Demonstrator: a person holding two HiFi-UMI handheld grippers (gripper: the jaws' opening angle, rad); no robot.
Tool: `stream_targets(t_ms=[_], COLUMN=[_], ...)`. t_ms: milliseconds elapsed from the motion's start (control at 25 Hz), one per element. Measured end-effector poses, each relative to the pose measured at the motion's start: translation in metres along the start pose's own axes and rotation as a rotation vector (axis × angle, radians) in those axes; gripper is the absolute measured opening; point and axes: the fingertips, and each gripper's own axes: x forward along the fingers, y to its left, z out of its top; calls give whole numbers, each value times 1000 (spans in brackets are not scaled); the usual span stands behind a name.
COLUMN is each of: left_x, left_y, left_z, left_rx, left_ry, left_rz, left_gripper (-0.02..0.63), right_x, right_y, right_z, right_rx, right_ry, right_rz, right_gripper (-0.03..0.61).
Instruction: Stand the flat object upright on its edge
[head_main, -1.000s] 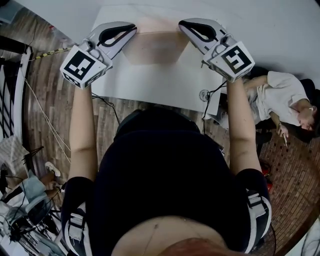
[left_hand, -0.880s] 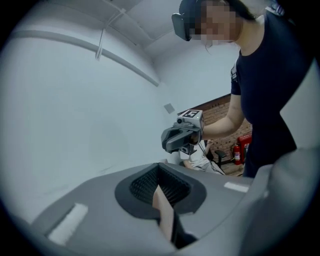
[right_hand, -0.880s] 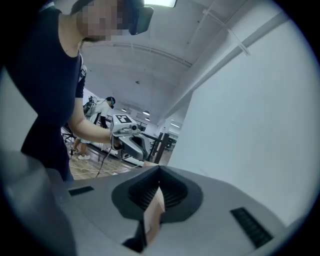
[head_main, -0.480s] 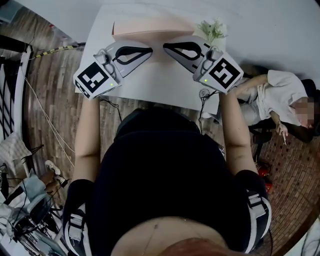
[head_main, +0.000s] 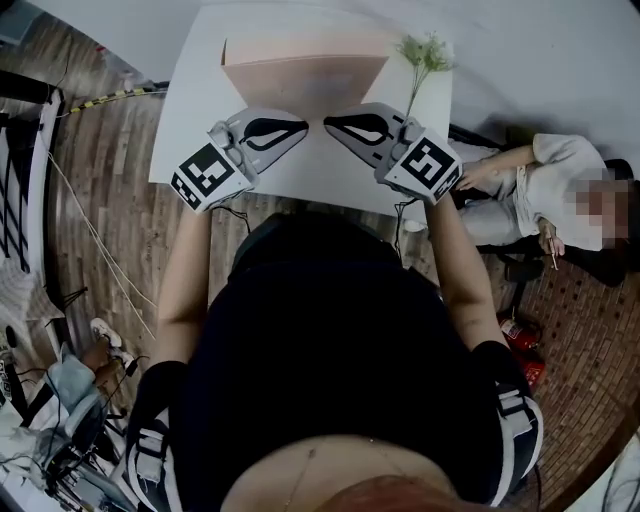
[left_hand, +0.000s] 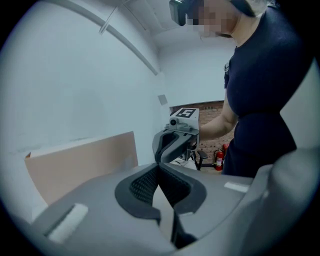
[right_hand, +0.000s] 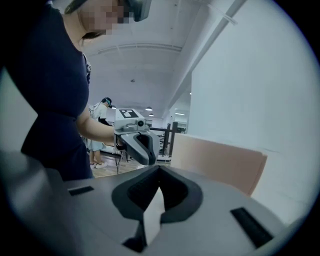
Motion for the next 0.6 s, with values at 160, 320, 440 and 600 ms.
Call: stream_targets(t_ms=[160,320,440,600], left_x=[-1,-8,-17,-31], left_y=[11,18,27,41], left_z=[-18,-16,-17,-26], left_rx=[-97,-120,-123,-136], left_ry=[-2,-51,-73,-89], left_rz=[106,240,383,577], left_gripper=[11,11,12,12], right_x=[-3,-12,-16,-23], right_y=[-10,-24,-29,-35], right_z=[-16,-18,-13,-20], right_rx=[51,78,88,95], right_ry=[-4,-32,-67,-76], right_rz=[-108,-254,-354,-470], right_gripper=[12,11,11,11])
